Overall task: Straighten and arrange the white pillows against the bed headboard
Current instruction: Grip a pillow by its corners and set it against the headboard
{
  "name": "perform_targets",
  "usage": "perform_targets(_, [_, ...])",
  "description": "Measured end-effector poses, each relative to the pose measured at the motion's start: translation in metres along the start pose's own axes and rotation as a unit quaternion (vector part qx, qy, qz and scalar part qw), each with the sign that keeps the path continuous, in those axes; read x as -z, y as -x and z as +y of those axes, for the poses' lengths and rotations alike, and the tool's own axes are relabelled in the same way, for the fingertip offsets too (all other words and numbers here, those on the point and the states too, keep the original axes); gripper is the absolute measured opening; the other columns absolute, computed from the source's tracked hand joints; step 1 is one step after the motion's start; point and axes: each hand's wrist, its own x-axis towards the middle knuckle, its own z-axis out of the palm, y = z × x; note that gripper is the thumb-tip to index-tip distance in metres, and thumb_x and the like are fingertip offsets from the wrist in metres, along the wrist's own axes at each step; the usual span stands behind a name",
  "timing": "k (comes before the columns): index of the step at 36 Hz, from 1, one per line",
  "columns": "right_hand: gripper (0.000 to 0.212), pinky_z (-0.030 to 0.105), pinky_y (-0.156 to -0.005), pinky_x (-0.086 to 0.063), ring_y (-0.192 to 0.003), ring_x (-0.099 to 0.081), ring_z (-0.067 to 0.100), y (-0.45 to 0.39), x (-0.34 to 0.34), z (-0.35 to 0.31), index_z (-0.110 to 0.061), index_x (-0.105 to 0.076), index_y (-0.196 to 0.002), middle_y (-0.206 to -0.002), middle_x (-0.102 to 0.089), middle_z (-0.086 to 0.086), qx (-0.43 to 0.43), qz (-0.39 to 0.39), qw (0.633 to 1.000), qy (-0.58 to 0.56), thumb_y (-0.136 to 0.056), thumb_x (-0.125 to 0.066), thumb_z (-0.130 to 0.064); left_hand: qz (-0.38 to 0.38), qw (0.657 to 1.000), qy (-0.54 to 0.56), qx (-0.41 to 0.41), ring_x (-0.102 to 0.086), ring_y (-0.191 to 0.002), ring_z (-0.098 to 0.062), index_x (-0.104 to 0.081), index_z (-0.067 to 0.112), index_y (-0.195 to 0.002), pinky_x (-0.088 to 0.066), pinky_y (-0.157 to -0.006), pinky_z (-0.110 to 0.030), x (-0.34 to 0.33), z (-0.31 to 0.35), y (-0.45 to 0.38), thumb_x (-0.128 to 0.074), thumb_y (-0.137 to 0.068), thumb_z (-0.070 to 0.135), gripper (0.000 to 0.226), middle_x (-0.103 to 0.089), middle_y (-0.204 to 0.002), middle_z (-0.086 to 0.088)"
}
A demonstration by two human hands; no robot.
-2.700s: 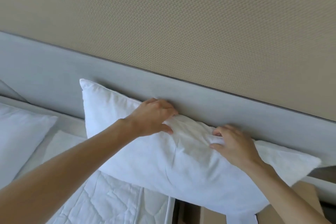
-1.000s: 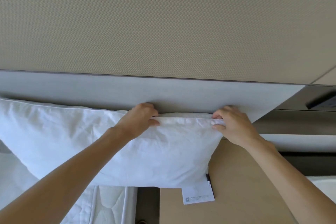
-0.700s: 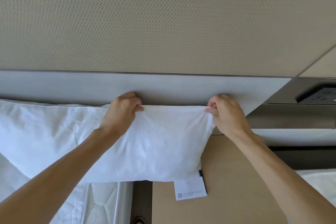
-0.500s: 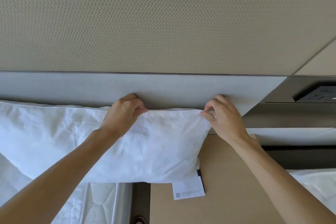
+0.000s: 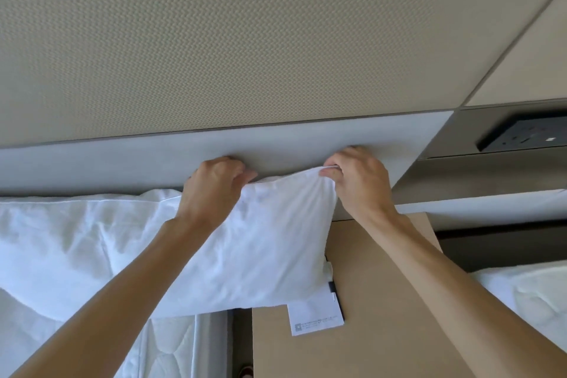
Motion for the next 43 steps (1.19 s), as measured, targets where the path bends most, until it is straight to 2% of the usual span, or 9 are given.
perform_targets(4, [0.012, 0.024, -0.069, -0.034, -0.080, -0.061, 0.019, 0.001, -0.003, 0.001, -0.018, -0.073, -0.076, -0.076, -0.067, -0.005, 0.033, 0.048, 0.998, 0.005, -0.082, -0.074, -0.028, -0.122, 0.981, 0.139, -0.054, -0.067, -0.087, -0.011, -0.069, 0.023, -0.096, -0.055, -0.082, -0.035, -0.010, 0.048, -0.017, -0.077, -0.076, 0.041, 0.028, -0.072, -0.090, 0.011])
perform_targets(7, [0.028, 0.024, -0.070, -0.034, -0.081, -0.057, 0.014, 0.000, -0.004, 0.002, -0.022, -0.074, -0.077, -0.075, -0.066, -0.007, 0.015, 0.042, 0.998, -0.041, -0.081, -0.064, -0.047, -0.189, 0.979, 0.046, -0.067, -0.062, -0.085, -0.021, -0.059, 0.029, -0.081, -0.050, -0.067, -0.036, -0.027, 0.086, -0.033, -0.072, -0.073, 0.049, 0.025, -0.063, -0.078, 0.010])
perform_targets(13, [0.026, 0.024, -0.068, -0.041, -0.082, -0.058, 0.012, 0.002, -0.002, 0.018, -0.018, -0.071, -0.079, -0.079, -0.066, -0.007, 0.022, -0.007, 0.982, -0.188, -0.080, -0.073, -0.044, -0.089, 0.993, -0.052, -0.053, -0.052, -0.075, -0.031, -0.067, 0.018, -0.075, -0.034, -0.063, -0.032, -0.042, 0.110, -0.038, -0.058, -0.085, 0.022, 0.015, -0.050, -0.068, -0.001])
perform_targets(18, [0.040, 0.035, -0.079, -0.057, -0.082, -0.067, 0.015, 0.026, -0.031, 0.039, -0.014, -0.068, -0.099, -0.088, -0.071, -0.002, -0.148, -0.105, 0.890, -0.418, -0.069, -0.087, -0.032, -0.071, 0.995, -0.018, -0.070, -0.054, -0.073, -0.025, -0.067, 0.023, -0.067, -0.030, -0.057, -0.028, -0.044, 0.104, -0.044, -0.072, -0.078, 0.034, 0.017, -0.054, -0.059, 0.002])
perform_targets(22, [0.051, 0.049, -0.083, -0.058, -0.090, -0.071, 0.021, 0.063, -0.094, 0.056, -0.022, -0.070, -0.096, -0.097, -0.075, -0.001, -0.217, -0.268, 0.850, -0.398, -0.053, -0.090, -0.042, -0.063, 0.995, -0.010, -0.076, -0.044, -0.056, -0.014, -0.051, 0.023, -0.048, -0.024, -0.052, -0.027, -0.045, 0.099, -0.047, -0.074, -0.077, 0.038, 0.040, -0.042, -0.045, 0.003])
perform_targets(26, [0.046, 0.027, -0.083, -0.053, -0.094, -0.063, 0.009, 0.108, -0.142, 0.073, -0.019, -0.070, -0.109, -0.104, -0.069, -0.010, -0.247, -0.341, 0.822, -0.383, -0.068, -0.089, -0.022, -0.058, 0.993, 0.015, -0.101, -0.034, -0.051, -0.021, -0.054, 0.019, -0.054, -0.029, -0.053, -0.027, -0.050, 0.094, -0.049, -0.073, -0.073, 0.040, 0.034, -0.038, -0.046, 0.000])
perform_targets(31, [0.052, 0.038, -0.088, -0.055, -0.099, -0.063, 0.022, 0.150, -0.193, 0.093, -0.015, -0.068, -0.108, -0.108, -0.068, 0.000, -0.271, -0.397, 0.827, -0.293, -0.064, -0.090, -0.030, -0.051, 0.993, 0.021, -0.107, -0.046, -0.059, -0.032, -0.072, 0.013, -0.074, -0.047, -0.057, -0.042, -0.050, 0.093, -0.049, -0.066, -0.071, 0.050, 0.037, -0.045, -0.052, -0.010])
perform_targets(34, [0.060, 0.033, -0.089, -0.054, -0.101, -0.063, 0.021, 0.163, -0.212, 0.097, -0.016, -0.065, -0.114, -0.112, -0.068, 0.000, -0.259, -0.396, 0.839, -0.269, -0.062, -0.091, -0.029, -0.048, 0.992, 0.028, -0.111, -0.056, -0.069, -0.034, -0.073, 0.015, -0.081, -0.052, -0.063, -0.045, -0.049, 0.092, -0.049, -0.065, -0.071, 0.054, 0.042, -0.061, -0.064, -0.015])
perform_targets(43, [0.016, 0.024, -0.074, -0.045, -0.093, -0.061, 0.023, 0.172, -0.215, 0.103, -0.012, -0.064, -0.082, -0.088, -0.063, 0.001, -0.260, -0.371, 0.866, -0.211, -0.078, -0.078, -0.018, -0.011, 0.990, 0.006, -0.139, -0.051, -0.062, -0.038, -0.069, 0.007, -0.072, -0.049, -0.053, -0.042, -0.047, 0.095, -0.048, -0.065, -0.073, 0.055, 0.049, -0.050, -0.058, -0.020])
